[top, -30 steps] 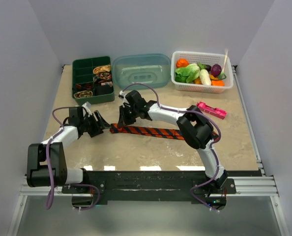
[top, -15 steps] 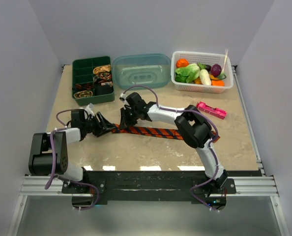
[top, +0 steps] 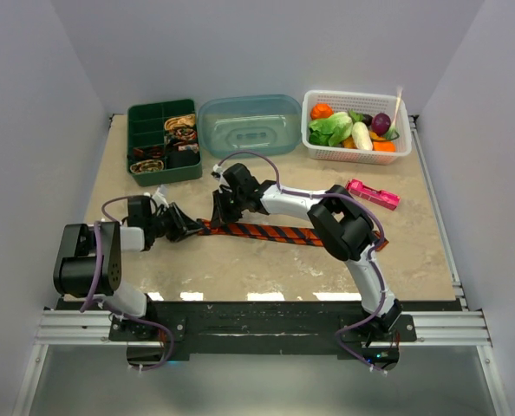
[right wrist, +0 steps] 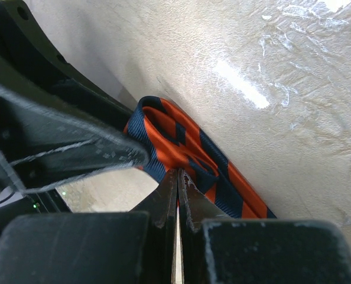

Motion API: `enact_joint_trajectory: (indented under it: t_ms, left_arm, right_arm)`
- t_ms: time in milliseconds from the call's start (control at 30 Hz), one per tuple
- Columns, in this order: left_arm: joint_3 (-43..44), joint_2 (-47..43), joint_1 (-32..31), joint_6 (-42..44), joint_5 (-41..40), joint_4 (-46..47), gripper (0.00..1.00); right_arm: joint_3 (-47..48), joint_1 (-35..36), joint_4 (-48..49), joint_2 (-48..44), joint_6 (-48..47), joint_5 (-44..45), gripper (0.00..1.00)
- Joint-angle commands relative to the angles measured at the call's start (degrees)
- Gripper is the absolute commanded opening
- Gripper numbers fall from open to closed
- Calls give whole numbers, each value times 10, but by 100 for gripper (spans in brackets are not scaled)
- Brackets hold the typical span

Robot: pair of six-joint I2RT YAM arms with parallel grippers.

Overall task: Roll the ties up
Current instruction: Roll the tie at the center of the board.

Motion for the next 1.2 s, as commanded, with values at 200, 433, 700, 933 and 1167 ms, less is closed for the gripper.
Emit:
enact_joint_trajectory:
  t_ms: [200,433,700,933,1167]
  left_arm:
    - [17,-42,-6,27,-19,-43,0]
    - [52,-87,-13,55,-77,-140,0]
    - [115,-121,-54,94,-185,-264,0]
    - [171,-130,-114,113,-288,-322,0]
    - [198,-136,-135,120,-316,-345,0]
  right_arm:
    - [15,1,-4,-1,-5,-11,0]
    - [28,1,-7,-16,-1,-8,0]
    - [52,1,-19,-16,-4,14,0]
    - [67,3,-25,2,-7,20,0]
    - [65,6,-25,13,-6,25,0]
